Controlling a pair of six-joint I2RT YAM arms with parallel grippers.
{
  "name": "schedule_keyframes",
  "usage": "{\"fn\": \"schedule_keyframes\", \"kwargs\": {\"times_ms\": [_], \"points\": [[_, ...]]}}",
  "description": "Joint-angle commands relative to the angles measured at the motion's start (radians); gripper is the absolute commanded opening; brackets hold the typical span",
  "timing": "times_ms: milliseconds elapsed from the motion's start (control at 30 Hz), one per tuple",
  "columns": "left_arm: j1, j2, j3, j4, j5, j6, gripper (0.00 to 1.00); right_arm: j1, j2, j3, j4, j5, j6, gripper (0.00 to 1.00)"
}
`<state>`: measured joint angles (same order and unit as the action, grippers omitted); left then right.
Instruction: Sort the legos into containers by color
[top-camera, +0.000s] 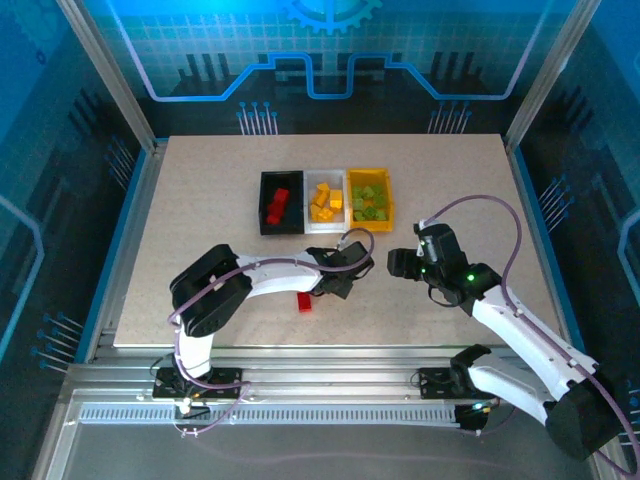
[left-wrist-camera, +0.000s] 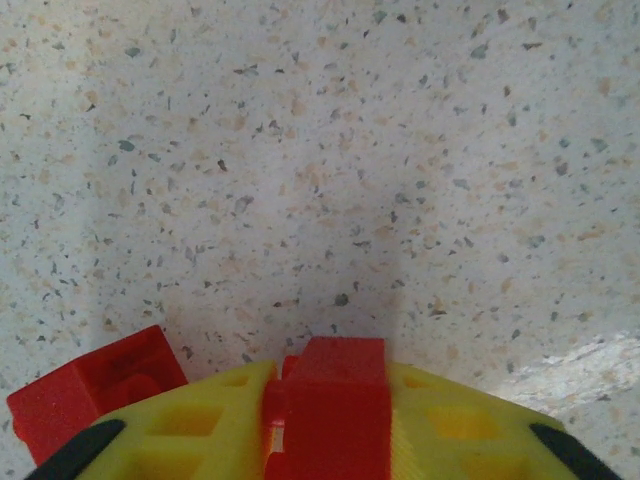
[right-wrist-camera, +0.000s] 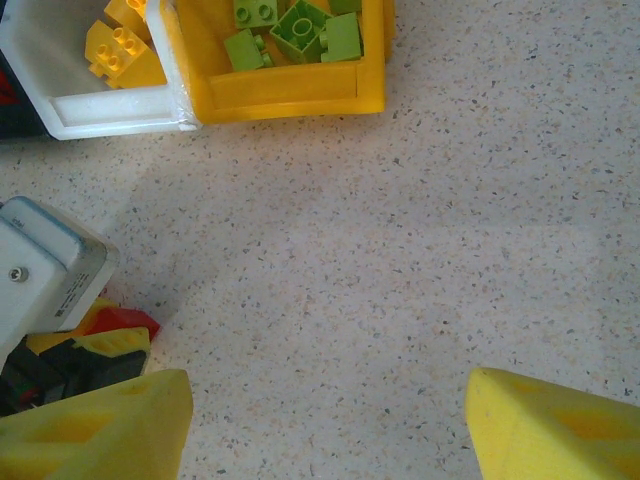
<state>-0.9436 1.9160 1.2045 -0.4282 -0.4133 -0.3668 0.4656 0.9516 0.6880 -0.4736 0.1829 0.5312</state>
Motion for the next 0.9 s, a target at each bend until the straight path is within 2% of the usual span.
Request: {"fn": "schedule_keyframes", "kwargs": {"times_ms": [0, 233, 467, 633, 867], "points": [[-0.006, -0.001, -0.024, -0.007, -0.003, -0.018, 0.27, 0.010, -0.012, 0.028, -0.022, 0.031, 0.000, 0.73], [0.026, -0.149, -0.039, -0.018, -0.004, -0.058, 0.24, 0.010, -0.015, 0.031, -0.019, 0.023, 0.003, 0.73], [0.238, -0.279, -0.022, -0.023, 0.001, -0.034, 0.24, 0.011, -0.007, 0.029, -0.009, 0.014, 0.006, 0.73], [0.373, -0.232, 0.053, 0.009, 0.014, -0.020, 0.24, 0.012, -0.010, 0.026, -0.008, 0.015, 0.005, 0.73], [0.487, -0.074, 0.247, -0.007, -0.001, -0.021, 0.24, 0.012, -0.018, 0.033, -0.026, 0.021, 0.002, 0.73]]}}
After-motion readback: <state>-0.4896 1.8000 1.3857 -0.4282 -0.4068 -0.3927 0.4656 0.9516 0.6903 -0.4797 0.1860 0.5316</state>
